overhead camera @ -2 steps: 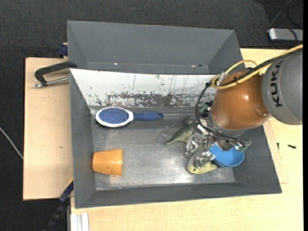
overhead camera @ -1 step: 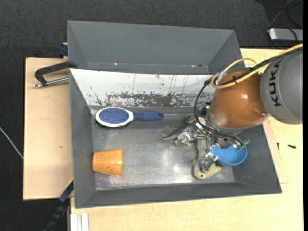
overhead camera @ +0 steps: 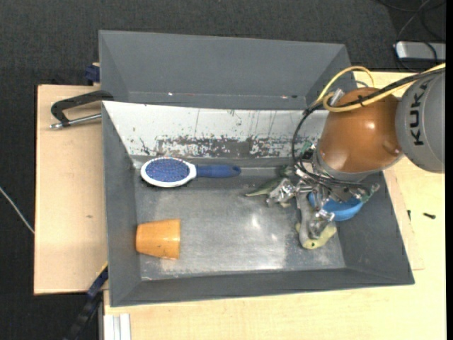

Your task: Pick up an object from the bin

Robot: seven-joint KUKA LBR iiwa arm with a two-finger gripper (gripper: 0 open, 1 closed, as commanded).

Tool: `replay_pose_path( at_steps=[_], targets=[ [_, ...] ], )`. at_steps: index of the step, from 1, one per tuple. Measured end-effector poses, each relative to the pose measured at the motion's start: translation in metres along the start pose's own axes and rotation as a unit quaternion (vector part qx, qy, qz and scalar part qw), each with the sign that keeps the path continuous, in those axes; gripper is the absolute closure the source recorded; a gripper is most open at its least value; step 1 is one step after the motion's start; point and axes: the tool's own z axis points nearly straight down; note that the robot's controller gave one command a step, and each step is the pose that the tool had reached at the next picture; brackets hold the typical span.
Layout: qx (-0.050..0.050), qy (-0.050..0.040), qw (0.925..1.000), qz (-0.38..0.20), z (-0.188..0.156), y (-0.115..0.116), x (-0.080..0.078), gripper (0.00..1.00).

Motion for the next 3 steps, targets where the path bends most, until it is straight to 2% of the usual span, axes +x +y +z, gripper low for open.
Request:
replay_pose_path(
  at_steps=[1, 2, 3],
  targets=[
    [-0.009, 0.0016, 0.9778, -0.209, 0.004, -0.036, 0.003, 0.00],
    [-0.011, -0.0075, 0.9438, -0.330, 0.003, -0.049, 0.009, 0.00],
    [-0.005, 0.0021, 0.9441, -0.330, 0.001, -0.059, 0.017, 1.00]
  ],
)
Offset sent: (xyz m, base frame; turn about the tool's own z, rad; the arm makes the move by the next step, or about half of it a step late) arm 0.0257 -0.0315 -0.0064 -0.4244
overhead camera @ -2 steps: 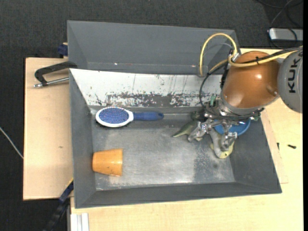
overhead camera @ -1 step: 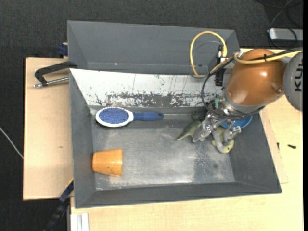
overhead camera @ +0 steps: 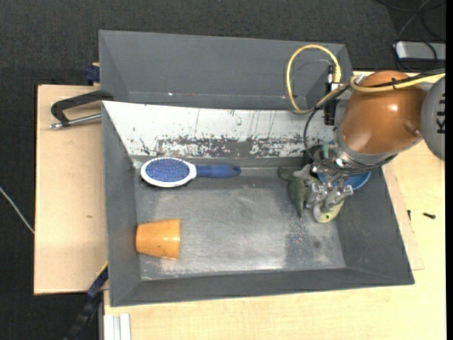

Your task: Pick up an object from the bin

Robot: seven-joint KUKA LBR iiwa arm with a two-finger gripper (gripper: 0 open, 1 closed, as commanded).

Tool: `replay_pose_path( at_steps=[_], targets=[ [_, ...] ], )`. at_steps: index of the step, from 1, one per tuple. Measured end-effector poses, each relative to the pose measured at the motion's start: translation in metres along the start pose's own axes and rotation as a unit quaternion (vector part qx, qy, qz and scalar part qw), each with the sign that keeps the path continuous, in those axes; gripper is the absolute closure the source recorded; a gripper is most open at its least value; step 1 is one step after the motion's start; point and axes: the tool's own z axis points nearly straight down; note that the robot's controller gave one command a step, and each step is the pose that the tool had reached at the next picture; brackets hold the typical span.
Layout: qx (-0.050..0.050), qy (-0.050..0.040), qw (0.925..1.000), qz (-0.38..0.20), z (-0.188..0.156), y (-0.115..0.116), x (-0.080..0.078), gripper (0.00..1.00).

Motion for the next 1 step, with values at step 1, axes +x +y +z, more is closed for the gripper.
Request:
replay_pose_path(
  at_steps=[1],
  targets=[
    [0.007, 0.0013, 0.9925, -0.122, -0.1289, -0.0007, 0.0201, 1.00]
  ],
)
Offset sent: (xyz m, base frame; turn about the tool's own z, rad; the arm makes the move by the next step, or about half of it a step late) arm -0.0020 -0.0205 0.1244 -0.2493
